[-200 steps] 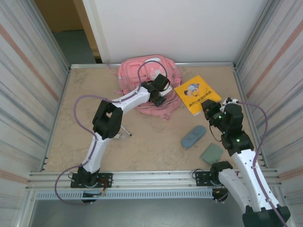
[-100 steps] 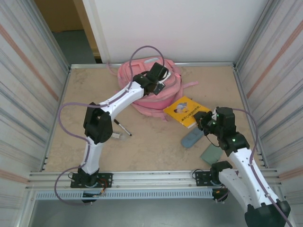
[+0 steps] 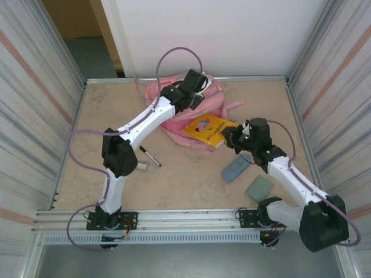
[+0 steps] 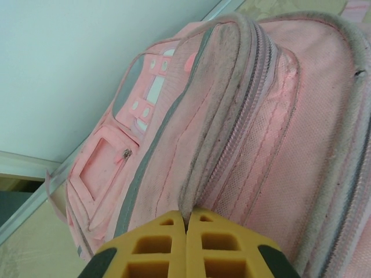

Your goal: Pack the student bag

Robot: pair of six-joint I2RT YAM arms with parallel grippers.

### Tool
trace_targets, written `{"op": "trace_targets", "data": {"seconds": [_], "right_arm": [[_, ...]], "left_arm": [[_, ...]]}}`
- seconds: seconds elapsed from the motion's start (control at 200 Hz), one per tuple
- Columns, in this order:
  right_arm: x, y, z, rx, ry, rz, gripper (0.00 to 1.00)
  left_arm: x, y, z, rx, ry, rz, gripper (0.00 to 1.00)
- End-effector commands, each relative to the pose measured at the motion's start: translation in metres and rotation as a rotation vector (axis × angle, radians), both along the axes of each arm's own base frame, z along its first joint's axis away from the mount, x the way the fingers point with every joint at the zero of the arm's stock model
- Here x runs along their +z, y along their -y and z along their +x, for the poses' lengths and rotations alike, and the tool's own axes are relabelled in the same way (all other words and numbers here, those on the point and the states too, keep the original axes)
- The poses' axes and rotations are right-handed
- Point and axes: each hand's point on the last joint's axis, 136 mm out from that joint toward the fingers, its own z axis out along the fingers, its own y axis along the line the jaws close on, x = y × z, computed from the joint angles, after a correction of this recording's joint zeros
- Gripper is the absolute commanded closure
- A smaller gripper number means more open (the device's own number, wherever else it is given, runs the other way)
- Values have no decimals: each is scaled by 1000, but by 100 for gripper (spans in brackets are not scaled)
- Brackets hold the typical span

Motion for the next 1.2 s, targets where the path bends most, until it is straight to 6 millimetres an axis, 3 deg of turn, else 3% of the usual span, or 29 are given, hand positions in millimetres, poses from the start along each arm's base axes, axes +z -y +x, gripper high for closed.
{"op": "trace_targets", "data": {"seconds": [0.0,0.135,0.291,0.471,0.732,0.982,1.193], "right_arm": [[73,-7,37,-57,251,82,100],[78,2,59,-150,321,63,100],[81,5,93,-212,415,-33,100],[65,-17,122,-273,441,11,100],[25,-58,141,-308,423,1,100],[-35,-86,171,-348,318,114,100],[-74,-105,169,-362,246,130,100]], "left_arm": [[92,-1,-16,13,119,-221,100],[106,-2,-21,13,125,-263,100],[108,6,-25,-7,96,-319,100],[104,22,-26,-33,48,-389,100],[104,26,-21,-27,37,-433,100],[101,27,-21,-33,17,-445,100],[94,15,-18,-13,-10,-461,100]]}}
